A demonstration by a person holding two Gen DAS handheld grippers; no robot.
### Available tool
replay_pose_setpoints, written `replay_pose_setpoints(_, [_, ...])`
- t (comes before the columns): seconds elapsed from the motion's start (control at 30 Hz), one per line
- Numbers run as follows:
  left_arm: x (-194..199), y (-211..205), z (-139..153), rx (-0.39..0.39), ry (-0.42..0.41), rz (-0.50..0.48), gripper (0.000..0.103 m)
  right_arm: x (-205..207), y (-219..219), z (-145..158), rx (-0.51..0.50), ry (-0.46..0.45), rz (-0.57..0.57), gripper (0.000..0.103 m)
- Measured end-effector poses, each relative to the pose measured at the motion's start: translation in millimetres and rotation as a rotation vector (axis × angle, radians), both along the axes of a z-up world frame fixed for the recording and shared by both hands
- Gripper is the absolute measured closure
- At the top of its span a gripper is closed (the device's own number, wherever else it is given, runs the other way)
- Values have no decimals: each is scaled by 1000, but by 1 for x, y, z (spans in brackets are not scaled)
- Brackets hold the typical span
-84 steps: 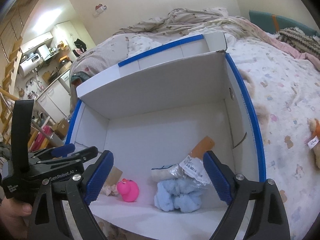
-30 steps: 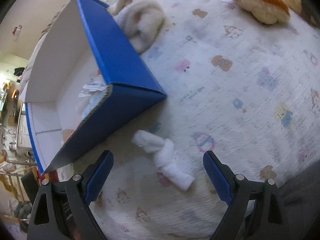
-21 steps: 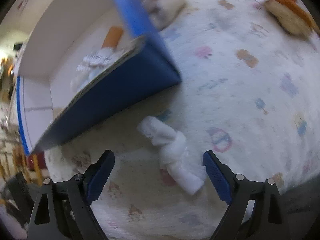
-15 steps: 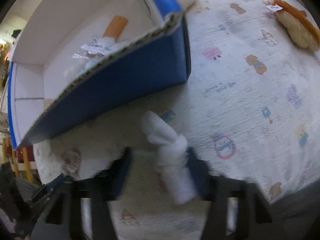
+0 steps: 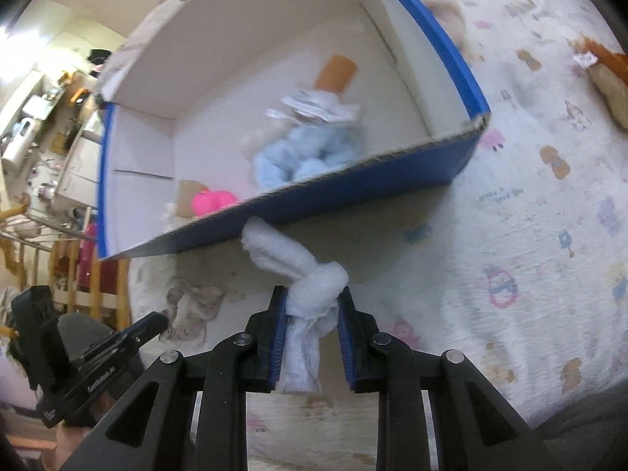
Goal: Organize soft objects
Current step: 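Carry the brown scrunchie and white cloth down into the box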
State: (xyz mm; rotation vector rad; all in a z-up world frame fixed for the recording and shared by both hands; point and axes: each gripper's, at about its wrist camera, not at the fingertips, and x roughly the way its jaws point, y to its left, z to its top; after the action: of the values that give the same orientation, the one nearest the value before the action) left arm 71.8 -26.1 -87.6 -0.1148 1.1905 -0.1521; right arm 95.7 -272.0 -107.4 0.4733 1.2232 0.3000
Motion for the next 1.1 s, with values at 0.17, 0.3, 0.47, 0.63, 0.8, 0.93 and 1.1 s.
replay_pose_setpoints(0.17, [-10, 8, 19, 0, -46, -1, 98, -2, 11, 11, 21, -39, 27, 77])
replay_pose_setpoints(0.3, [-14, 10, 32, 1, -78, 6, 98, -2, 18, 19, 39, -67, 50, 77])
replay_pose_setpoints(0.47, [-19, 15, 58, -16, -126, 39, 98, -4, 21, 41, 73, -118, 73, 77])
replay_pose_setpoints(0.63, [-20, 20, 101, -15, -219, 63, 98, -4, 25, 69, 82, -206, 90, 77])
replay_pose_setpoints(0.8, [-9, 14, 138, 30, -310, 62, 98, 7, 25, 95, 63, -289, 52, 77])
replay_pose_setpoints(0.93, [10, 7, 153, 52, -335, 58, 98, 17, 22, 109, 30, -305, 33, 77])
replay_pose_setpoints(1.1, [36, 2, 153, 52, -325, 68, 98, 33, 15, 127, 12, -340, 17, 77])
